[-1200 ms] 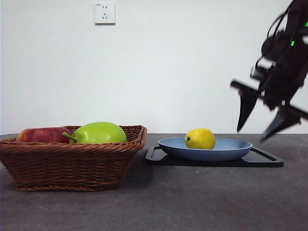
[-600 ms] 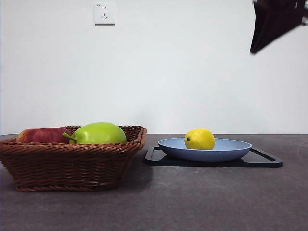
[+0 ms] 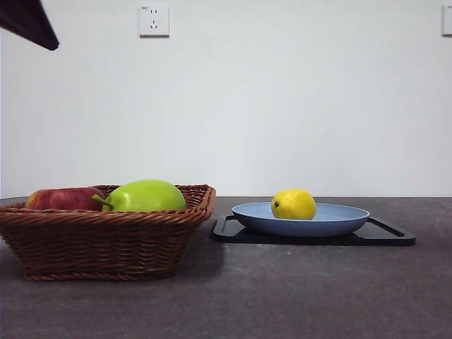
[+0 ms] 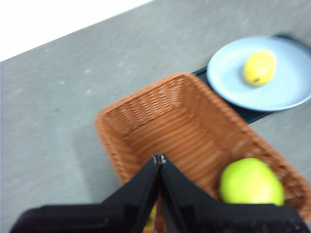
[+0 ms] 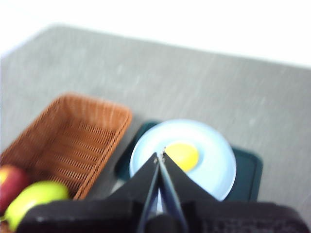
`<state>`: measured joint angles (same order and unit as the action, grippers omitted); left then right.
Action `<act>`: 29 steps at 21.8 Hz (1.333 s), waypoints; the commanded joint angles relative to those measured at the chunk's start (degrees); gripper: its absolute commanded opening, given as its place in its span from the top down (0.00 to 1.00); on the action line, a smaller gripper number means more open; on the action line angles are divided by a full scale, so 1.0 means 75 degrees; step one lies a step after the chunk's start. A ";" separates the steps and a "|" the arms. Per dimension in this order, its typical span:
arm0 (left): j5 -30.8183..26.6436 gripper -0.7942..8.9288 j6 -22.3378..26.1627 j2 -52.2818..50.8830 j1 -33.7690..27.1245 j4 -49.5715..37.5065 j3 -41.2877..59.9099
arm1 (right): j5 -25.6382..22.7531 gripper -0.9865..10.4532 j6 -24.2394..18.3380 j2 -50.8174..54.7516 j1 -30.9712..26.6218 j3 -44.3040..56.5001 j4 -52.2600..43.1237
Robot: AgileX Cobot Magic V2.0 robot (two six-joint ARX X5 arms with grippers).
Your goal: Take the lemon from the basket,put the lemon in the plate,hand out the plate
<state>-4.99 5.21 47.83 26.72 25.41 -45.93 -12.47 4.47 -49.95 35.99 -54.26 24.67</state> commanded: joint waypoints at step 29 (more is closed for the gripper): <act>0.0417 0.91 -0.0067 -0.4246 -0.0516 -0.0740 0.2323 | -0.1209 0.91 0.0166 0.2719 0.0455 0.3491 -0.1851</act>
<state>-1.78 -1.26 17.65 23.55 20.25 -28.51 -21.21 4.95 -29.45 38.98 -27.53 11.46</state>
